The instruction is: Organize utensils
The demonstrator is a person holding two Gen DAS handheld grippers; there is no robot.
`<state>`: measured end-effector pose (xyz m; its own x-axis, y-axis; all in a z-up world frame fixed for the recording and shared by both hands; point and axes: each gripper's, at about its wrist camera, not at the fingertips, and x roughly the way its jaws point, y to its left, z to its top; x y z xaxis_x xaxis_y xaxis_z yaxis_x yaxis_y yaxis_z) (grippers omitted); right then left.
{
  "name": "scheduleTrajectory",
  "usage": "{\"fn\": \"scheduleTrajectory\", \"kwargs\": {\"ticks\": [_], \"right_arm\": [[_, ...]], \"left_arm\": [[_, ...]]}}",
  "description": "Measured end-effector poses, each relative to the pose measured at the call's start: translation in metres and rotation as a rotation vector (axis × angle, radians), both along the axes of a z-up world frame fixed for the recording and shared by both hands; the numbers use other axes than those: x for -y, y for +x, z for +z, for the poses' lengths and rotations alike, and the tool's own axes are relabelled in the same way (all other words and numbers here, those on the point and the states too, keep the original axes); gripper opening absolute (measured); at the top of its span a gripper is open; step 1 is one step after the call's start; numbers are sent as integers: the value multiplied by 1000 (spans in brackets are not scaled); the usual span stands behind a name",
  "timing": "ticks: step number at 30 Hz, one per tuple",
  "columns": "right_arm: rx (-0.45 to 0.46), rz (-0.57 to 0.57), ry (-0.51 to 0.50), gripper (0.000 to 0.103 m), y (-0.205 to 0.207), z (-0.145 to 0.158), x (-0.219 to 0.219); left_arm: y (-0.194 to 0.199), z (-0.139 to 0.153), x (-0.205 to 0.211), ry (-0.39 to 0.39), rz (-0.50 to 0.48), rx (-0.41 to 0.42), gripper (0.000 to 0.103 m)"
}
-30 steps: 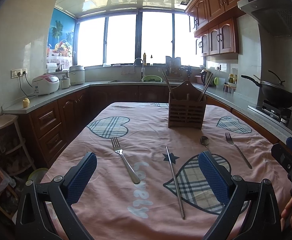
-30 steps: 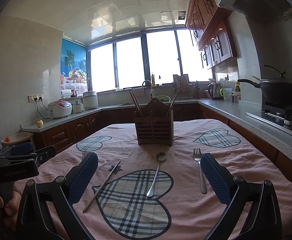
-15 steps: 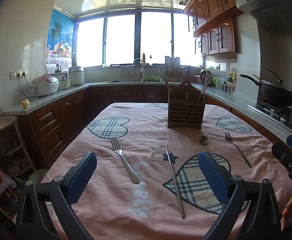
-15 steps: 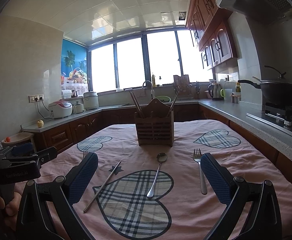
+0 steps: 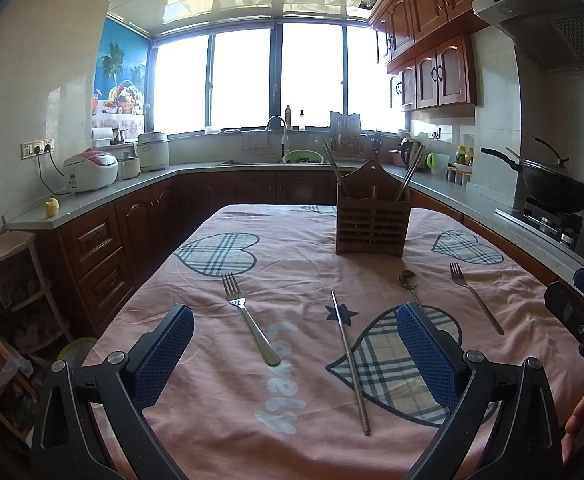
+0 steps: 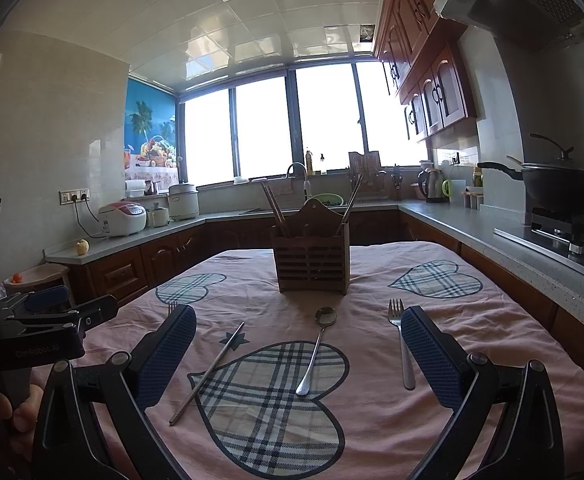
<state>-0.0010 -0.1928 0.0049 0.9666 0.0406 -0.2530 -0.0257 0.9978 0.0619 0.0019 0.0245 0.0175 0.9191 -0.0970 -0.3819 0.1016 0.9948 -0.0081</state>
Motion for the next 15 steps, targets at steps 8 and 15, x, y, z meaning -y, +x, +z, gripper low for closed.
{"fn": "scheduleTrajectory", "kwargs": {"ticks": [8, 15], "right_arm": [[3, 7, -1, 103, -1, 3, 0], [5, 12, -3, 103, -2, 5, 0]], "left_arm": [[0, -1, -1, 0, 2, 3, 102], [0, -1, 0, 1, 0, 2, 102]]}}
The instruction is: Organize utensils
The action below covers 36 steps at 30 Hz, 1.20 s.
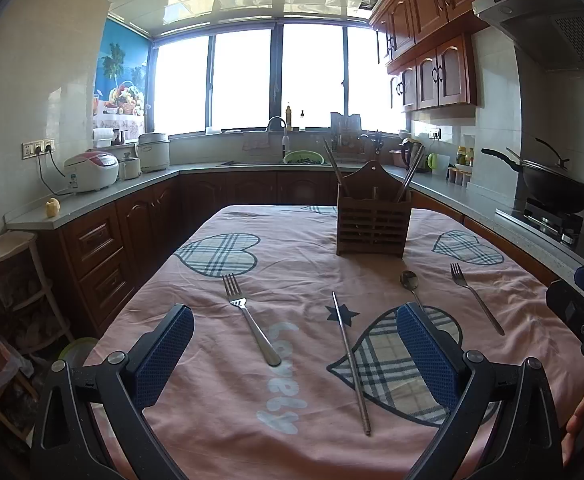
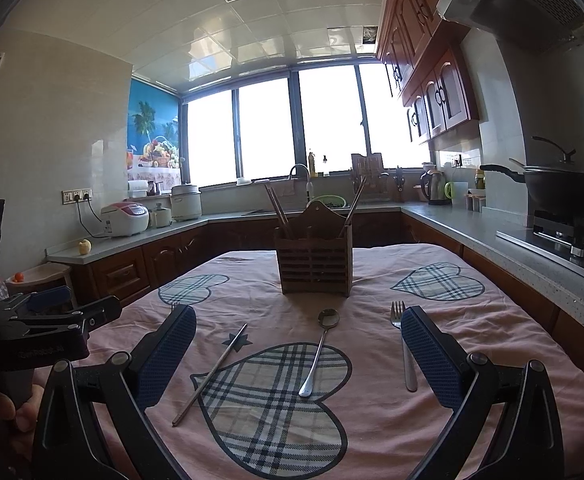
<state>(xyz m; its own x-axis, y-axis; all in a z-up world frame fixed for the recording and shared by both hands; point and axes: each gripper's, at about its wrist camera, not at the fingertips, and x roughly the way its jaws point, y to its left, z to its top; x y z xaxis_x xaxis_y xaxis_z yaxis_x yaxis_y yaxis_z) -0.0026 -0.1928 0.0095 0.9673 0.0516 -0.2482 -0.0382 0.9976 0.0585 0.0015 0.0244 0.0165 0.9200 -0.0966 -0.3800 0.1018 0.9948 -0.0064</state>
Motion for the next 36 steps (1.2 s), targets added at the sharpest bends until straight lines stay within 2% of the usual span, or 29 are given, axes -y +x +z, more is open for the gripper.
{"fn": "scheduleTrajectory", "kwargs": {"ticks": [36], "right_arm": [[0, 3, 11, 103, 1, 5, 0]], "left_arm": [[6, 1, 11, 15, -14, -14, 102]]}}
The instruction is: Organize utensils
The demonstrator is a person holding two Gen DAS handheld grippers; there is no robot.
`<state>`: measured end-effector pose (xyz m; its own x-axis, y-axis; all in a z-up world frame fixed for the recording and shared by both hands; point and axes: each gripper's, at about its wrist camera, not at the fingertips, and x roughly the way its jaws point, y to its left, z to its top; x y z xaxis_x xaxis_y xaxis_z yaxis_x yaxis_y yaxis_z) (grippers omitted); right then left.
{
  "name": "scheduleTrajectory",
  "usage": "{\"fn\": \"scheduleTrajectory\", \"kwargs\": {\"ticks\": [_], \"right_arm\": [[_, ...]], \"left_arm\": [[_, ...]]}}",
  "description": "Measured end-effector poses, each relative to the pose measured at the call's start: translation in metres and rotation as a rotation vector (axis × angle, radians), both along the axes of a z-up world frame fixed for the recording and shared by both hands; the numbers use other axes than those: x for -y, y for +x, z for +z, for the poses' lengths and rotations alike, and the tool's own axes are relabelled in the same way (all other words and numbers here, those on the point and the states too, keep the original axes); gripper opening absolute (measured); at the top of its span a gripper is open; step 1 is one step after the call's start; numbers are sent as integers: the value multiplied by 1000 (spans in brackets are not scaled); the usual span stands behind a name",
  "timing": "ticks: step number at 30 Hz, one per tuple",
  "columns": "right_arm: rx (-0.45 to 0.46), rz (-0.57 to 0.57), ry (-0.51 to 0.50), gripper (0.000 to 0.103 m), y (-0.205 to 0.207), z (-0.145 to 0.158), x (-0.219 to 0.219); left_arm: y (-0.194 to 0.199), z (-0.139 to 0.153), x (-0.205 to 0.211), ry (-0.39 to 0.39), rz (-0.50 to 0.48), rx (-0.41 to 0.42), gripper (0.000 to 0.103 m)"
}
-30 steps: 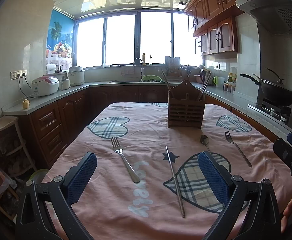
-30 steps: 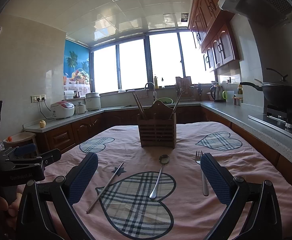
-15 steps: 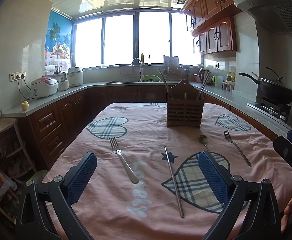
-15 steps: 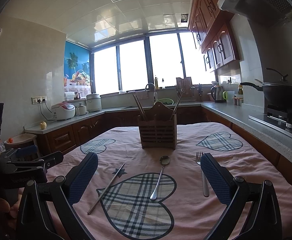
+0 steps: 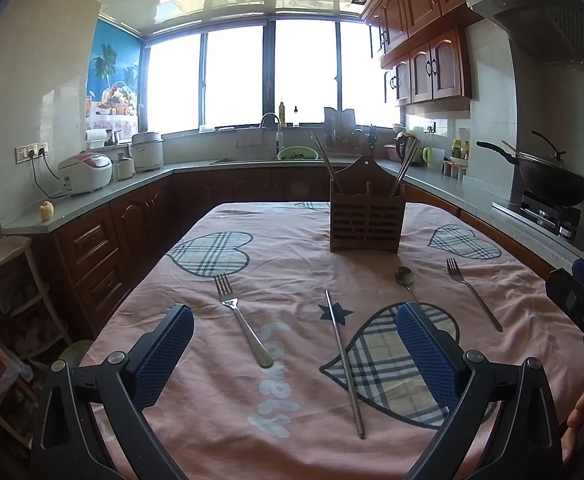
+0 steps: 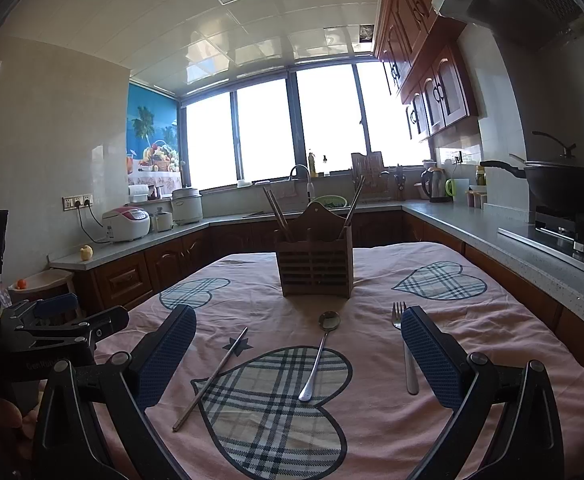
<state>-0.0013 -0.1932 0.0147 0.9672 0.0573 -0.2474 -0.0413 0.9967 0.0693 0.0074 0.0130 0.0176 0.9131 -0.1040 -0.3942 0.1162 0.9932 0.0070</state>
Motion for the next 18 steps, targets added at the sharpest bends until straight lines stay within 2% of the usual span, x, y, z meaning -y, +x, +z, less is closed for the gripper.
{"fn": "scheduleTrajectory", "kwargs": {"ticks": [18], "right_arm": [[-20, -1, 13, 103, 10, -4, 2]], "left_arm": [[4, 5, 8, -7, -16, -5, 102]]}}
